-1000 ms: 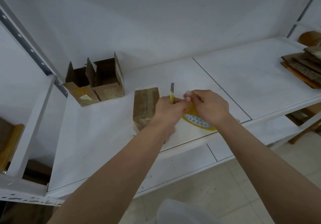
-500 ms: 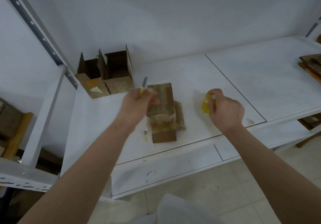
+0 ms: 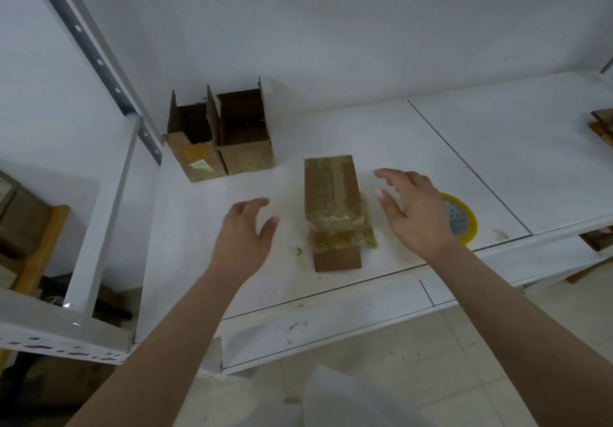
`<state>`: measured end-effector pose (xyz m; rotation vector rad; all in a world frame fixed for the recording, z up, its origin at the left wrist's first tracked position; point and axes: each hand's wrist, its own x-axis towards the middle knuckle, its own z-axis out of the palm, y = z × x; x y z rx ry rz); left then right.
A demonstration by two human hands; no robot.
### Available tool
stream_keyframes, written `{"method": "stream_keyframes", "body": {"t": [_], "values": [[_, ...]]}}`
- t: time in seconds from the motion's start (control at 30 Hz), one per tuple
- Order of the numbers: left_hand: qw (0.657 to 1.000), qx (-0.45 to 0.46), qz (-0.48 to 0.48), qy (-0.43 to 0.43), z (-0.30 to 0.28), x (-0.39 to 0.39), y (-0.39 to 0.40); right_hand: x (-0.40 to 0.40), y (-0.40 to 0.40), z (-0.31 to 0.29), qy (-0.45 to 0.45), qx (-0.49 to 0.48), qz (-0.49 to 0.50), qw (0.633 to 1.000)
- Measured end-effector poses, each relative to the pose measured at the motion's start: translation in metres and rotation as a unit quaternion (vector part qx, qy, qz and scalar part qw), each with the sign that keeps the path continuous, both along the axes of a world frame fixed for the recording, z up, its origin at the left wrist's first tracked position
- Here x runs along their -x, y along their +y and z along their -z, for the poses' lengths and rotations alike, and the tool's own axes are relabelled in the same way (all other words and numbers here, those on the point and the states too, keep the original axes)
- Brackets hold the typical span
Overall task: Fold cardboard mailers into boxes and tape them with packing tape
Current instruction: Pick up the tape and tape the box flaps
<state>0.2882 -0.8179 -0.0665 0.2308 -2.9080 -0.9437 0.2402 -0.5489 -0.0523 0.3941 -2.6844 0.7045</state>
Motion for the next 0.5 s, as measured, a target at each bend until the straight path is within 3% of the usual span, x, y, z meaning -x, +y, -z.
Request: {"method": "stream_keyframes", "body": {"t": [0.07,0.13,0.37,0.5], "values": [[0.982,-0.185,0.046,0.01,-0.019,0.008,0.021,0.0,-0.016,-0.011,-0.041,0.003,-0.066,0.997],[0.96,-0.259,0.1,-0.034,-0.026,0.011,0.037,0.0,-0.026,-0.01,-0.09,-0.046,-0.067,0.993],[0.964,-0.205,0.162,-0.048,-0.018,0.016,0.029,-0.025,-0.031,-0.007,-0.07,0.003,-0.046,0.996],[0.963,-0.183,0.193,-0.048,-0.011,0.017,0.028,-0.031,-0.033,0.001,-0.069,-0.045,-0.037,0.996]]}}
